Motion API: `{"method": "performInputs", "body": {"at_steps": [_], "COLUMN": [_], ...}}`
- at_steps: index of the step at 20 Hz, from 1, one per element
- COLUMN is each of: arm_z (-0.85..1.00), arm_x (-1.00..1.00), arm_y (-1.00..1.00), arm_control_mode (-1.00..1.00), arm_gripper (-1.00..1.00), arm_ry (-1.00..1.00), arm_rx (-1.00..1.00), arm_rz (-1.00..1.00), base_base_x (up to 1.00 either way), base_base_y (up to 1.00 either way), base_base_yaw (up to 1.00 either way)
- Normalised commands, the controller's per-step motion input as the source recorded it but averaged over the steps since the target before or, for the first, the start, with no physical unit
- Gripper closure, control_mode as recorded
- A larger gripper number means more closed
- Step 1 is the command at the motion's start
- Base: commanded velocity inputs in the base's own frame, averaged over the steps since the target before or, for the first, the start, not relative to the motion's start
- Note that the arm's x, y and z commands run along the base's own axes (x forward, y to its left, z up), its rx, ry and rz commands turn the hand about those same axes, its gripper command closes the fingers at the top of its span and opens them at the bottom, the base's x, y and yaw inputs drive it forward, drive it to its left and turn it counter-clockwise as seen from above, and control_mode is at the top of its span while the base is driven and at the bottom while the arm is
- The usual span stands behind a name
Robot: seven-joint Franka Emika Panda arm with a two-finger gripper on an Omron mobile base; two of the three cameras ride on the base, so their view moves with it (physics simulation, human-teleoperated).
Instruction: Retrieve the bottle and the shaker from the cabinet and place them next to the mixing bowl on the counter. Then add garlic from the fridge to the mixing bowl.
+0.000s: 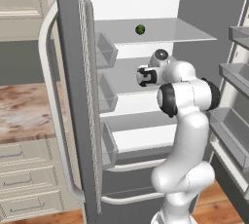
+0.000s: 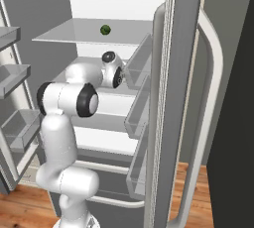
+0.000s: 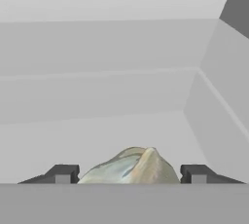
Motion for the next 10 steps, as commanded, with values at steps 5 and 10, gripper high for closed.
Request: {"method": "performInputs", "body": {"at_steps": [5,10], "arm_z": [0.32,0.66], "arm_x": [-1.0,-1.0], "arm_y": [0.04,0.01], "arm_control_mode": [-1.0,-1.0], "arm_gripper": [1.0,1.0], "arm_ry": [-0.03,-0.01], "arm_rx": [0.0,0.01], "arm_rz": [0.0,0.0], "base_base_x": [0.0,0.0], "base_base_y": [0.0,0.0], "base_base_yaw": [0.0,0.0]}}
